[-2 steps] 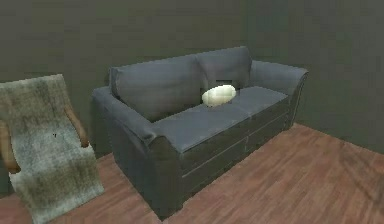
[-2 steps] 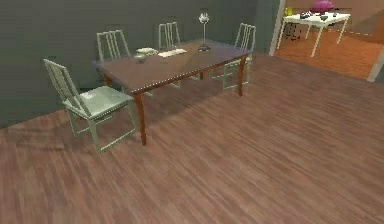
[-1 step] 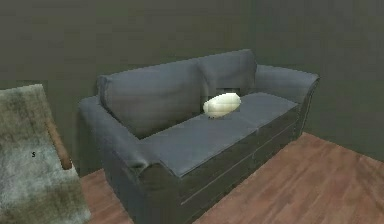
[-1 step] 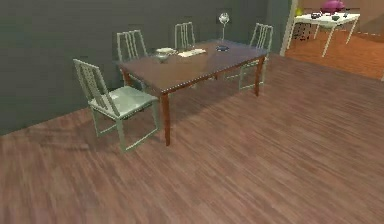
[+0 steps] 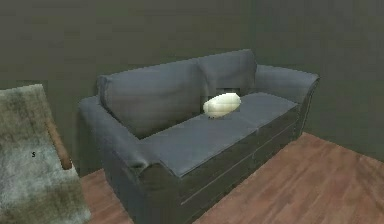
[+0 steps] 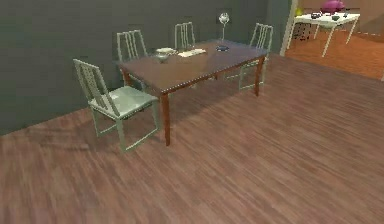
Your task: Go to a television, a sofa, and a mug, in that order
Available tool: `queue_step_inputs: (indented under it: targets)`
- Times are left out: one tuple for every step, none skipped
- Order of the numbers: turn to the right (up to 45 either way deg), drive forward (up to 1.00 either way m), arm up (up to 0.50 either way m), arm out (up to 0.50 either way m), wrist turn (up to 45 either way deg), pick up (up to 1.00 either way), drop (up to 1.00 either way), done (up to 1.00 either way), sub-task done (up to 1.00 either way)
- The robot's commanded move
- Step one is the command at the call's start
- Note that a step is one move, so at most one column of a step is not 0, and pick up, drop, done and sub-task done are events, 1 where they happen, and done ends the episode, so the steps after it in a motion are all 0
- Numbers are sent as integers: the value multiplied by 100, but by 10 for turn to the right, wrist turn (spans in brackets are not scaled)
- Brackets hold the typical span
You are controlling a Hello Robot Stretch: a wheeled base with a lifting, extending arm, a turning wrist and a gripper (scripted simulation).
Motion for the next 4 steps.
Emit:
queue_step_inputs:
  targets:
    - [-450,0,0,0,0,0,0,0,0]
    - [-450,0,0,0,0,0,0,0,0]
    - [-450,0,0,0,0,0,0,0,0]
    - [-300,0,0,0,0,0,0,0,0]
